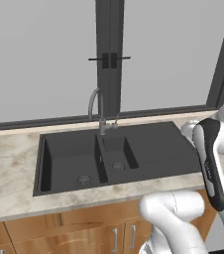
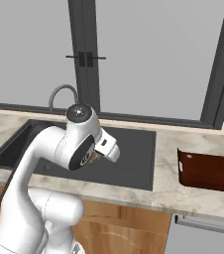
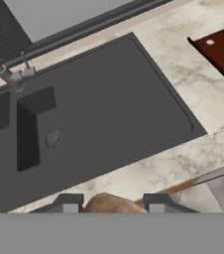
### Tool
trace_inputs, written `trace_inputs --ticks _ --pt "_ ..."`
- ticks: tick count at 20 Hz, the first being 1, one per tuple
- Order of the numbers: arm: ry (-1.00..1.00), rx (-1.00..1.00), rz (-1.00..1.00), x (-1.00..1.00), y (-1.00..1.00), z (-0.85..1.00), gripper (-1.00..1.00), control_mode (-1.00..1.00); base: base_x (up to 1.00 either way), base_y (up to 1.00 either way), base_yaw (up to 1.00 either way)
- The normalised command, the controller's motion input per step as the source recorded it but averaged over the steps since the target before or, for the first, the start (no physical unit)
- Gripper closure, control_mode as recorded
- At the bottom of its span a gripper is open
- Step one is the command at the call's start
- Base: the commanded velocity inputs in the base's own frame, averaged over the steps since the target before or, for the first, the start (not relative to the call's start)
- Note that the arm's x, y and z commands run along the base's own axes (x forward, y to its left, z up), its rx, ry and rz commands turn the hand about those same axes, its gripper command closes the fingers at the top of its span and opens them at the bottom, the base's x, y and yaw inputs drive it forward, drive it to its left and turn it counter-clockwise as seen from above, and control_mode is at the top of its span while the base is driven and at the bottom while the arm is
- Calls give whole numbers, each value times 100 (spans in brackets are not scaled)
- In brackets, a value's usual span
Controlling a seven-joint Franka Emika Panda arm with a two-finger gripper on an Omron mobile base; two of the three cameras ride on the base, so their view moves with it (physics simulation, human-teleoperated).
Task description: Pick up all produce items and place them in the sink. Turn on the sink faucet to wash them. Then turn the sink off and put them in the tray.
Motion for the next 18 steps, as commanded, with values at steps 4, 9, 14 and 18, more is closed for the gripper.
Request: trace_inputs --ticks 4,9,14,18 --pt "5 0 -21 -2 -76 21 100 -100 0 0 0" --pt "1 0 -26 0 -72 1 100 -100 0 0 0" --pt "1 0 -24 7 -70 0 100 -100 0 0 0" --pt "0 0 -21 17 -67 0 100 -100 0 0 0"
